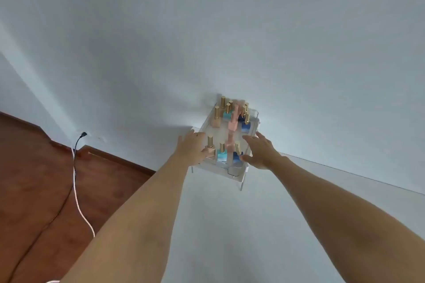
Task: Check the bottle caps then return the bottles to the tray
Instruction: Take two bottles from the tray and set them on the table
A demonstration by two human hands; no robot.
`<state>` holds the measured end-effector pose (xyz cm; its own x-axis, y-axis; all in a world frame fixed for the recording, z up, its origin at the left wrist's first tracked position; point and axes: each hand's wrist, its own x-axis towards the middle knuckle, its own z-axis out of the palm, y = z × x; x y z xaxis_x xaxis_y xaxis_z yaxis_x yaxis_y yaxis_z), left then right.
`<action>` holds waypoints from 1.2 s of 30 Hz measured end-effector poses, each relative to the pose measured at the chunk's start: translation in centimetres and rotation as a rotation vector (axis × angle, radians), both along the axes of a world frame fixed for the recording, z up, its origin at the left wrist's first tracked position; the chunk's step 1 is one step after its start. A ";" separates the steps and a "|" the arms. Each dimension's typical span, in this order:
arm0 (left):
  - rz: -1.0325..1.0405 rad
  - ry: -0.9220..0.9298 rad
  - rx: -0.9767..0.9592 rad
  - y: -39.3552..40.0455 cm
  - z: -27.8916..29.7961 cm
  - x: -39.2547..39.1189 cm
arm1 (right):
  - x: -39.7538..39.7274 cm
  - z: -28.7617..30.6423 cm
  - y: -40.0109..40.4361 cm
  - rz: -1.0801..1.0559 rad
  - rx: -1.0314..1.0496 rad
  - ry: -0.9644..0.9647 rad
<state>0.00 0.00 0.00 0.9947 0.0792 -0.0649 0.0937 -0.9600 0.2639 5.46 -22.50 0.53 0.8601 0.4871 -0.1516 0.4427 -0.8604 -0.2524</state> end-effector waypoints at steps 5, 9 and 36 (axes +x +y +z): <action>0.006 -0.036 -0.074 0.1 -1.6 1.5 | 1.0 -1.2 1.7 -0.085 0.067 -0.008; 0.009 -0.073 -0.073 0.3 -2.8 2.3 | 1.4 -2.1 2.6 -0.116 -0.019 -0.045; -0.156 -0.339 -0.216 -6.8 6.6 3.4 | -0.9 7.2 -8.5 -0.444 0.377 -0.203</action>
<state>3.38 -6.80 6.57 0.9617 -0.0539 0.2687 -0.1752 -0.8748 0.4516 4.59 -31.01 7.69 0.9867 0.0644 0.1496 0.1343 -0.8415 -0.5233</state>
